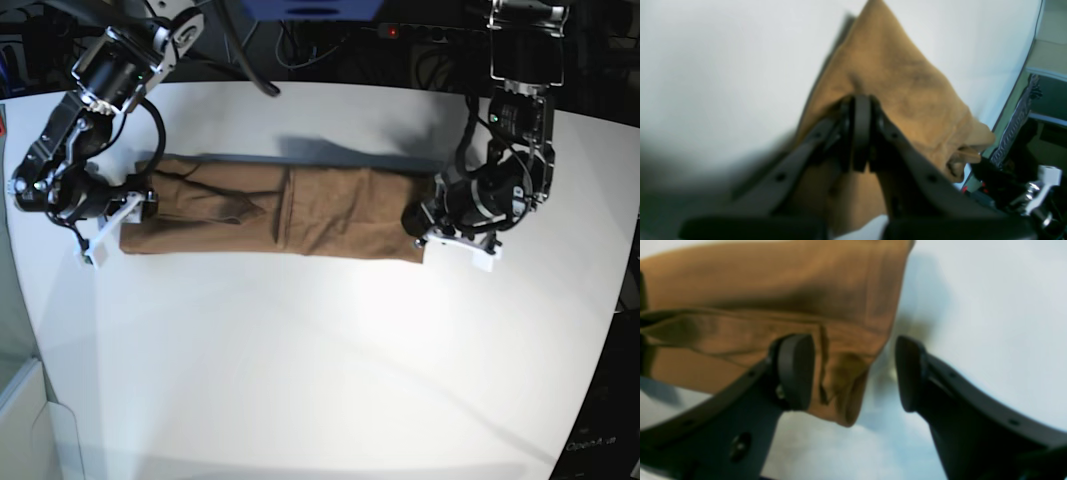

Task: Fold the T-shirt properly
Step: 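Lift the strip end with the right gripper and fold it toward the left gripper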

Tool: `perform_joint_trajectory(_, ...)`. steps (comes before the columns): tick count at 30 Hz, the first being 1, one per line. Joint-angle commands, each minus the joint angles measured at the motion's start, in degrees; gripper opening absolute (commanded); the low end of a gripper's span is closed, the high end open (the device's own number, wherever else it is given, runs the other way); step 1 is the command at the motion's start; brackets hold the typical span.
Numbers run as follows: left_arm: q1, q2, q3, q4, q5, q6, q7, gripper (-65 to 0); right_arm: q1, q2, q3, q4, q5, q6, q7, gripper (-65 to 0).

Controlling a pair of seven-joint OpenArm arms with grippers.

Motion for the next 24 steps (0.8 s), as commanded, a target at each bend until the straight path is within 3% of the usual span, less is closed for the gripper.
perform_joint_trajectory(1,0.53,-1.0,-0.07,-0.25,4.45,2.55,0.3,-62.8,1.14,0.89,-0.07,-0.39,0.62,0.14,0.4,-28.7)
perform_joint_trajectory(11,0.53,-1.0,-0.07,-0.25,4.45,2.55,0.3,-62.8,0.87,-0.16,-0.16,-1.36,0.62,0.14,1.68,-30.8)
perform_joint_trajectory(18,0.53,-0.92,-0.07,-0.25,4.45,2.55,0.3,-62.8,1.14,-1.57,-0.42,-1.36,0.62,0.14,1.68,-55.3)
perform_joint_trajectory(24,0.53,-0.92,-0.07,-0.25,4.45,2.55,0.3,-62.8,2.1,-1.39,-0.6,-1.1,0.36,0.14,1.76,-61.7)
